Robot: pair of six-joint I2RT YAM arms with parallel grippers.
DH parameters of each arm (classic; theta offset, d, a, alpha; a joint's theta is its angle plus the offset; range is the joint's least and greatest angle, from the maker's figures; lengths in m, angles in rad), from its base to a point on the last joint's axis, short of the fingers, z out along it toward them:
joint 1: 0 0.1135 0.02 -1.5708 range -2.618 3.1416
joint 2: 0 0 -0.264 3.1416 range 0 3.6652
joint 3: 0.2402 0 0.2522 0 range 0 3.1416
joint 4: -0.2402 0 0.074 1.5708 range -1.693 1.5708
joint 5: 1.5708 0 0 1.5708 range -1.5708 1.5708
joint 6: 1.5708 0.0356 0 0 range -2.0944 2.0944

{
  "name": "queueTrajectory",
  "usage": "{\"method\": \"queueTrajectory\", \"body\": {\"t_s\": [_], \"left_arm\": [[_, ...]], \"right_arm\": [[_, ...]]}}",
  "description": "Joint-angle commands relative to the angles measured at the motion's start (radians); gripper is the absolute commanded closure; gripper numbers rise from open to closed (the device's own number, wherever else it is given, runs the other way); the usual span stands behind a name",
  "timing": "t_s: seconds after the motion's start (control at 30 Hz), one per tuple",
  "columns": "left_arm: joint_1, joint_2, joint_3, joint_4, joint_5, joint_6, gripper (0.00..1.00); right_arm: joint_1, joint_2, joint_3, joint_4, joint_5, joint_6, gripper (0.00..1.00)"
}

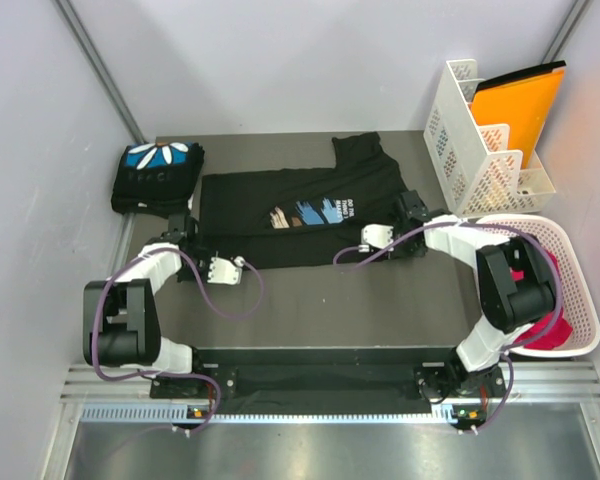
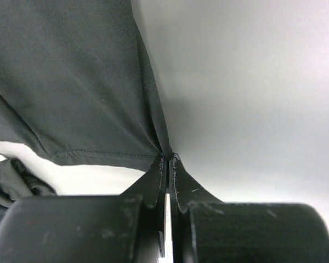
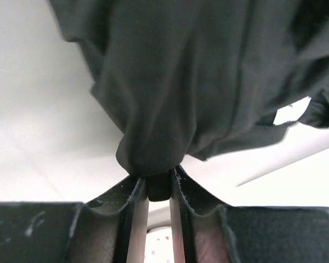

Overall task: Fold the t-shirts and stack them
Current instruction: Fold the tshirt

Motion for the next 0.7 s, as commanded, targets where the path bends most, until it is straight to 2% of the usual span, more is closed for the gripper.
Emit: {"method": "queueTrajectory", "body": {"t_s": [0.0,0.23,0.43,0.53,0.6,0.67], "left_arm": [[0.012,-0.023,-0.012,-0.055,-0.013,0.025,1.00],[0.019,-0.027,-0.009,-0.055,-0.025,0.041,1.00],[0.041,-0.029,0.013,-0.071,-0.029,0.061,1.00],[0.047,-0.026,0.020,-0.078,-0.036,0.067,1.00],[0.051,-0.027,0.020,-0.078,-0.036,0.070,1.00],[0.054,-0.027,0.022,-0.082,-0.037,0.073,1.00]], "right_arm": [[-0.029,-0.017,0.064,-0.009,0.008,-0.034,0.81],[-0.066,-0.034,0.108,-0.106,0.020,-0.108,0.83],[-0.091,-0.070,0.087,-0.163,0.028,-0.188,0.92],[-0.098,-0.073,0.070,-0.206,0.025,-0.208,0.90],[-0.097,-0.074,0.049,-0.206,0.028,-0.212,0.83],[-0.098,-0.074,0.035,-0.192,0.039,-0.212,0.83]]}}
